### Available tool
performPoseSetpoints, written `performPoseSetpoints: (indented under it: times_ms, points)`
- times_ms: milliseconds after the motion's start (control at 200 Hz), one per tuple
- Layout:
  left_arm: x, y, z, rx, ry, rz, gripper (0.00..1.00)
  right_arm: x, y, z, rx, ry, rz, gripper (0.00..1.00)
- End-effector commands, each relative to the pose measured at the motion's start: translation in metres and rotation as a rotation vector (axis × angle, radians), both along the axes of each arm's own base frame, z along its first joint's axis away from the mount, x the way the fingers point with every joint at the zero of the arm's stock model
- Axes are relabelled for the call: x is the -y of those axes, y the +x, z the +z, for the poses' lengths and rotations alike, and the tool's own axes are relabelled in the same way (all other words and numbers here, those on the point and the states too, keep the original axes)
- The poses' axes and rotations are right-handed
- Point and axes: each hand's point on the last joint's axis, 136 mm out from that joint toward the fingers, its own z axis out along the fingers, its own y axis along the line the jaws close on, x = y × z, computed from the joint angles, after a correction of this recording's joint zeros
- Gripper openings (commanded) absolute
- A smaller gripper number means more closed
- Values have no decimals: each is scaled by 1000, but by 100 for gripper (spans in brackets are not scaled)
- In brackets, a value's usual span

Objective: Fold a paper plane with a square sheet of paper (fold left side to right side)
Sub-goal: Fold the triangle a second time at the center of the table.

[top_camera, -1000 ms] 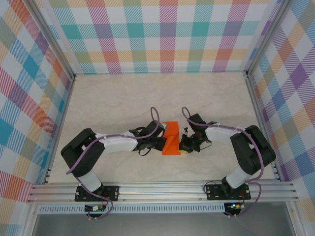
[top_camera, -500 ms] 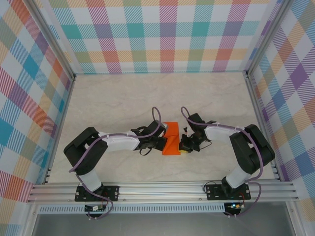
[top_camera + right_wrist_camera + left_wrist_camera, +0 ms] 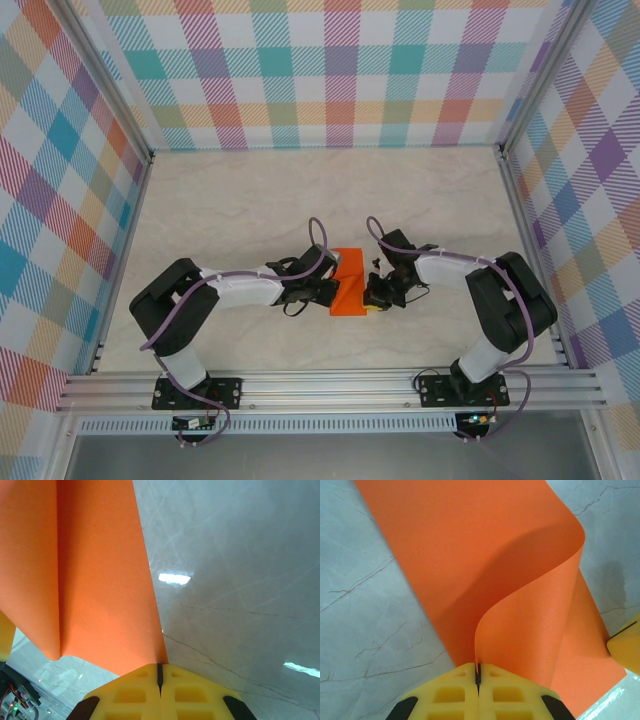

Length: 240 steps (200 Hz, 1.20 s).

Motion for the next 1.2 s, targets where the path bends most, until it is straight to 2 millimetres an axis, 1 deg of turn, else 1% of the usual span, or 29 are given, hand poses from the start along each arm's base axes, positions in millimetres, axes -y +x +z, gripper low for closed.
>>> performPoseSetpoints:
  times_ms: [0,640,840,1195]
  points:
    - [-7,3,-1,5,25,8,0,7,-8,-13,-27,-63,23,0]
    - [-9,2,-4,-1,37,11,0,8,-8,-12,-25,-67,23,0]
    - [-12,0,-8,-9,50,11,0,8,-9,-13,-27,-68,27,0]
    - [-11,-1,-11,-24,57,5,0,7,-7,-12,-28,-66,27,0]
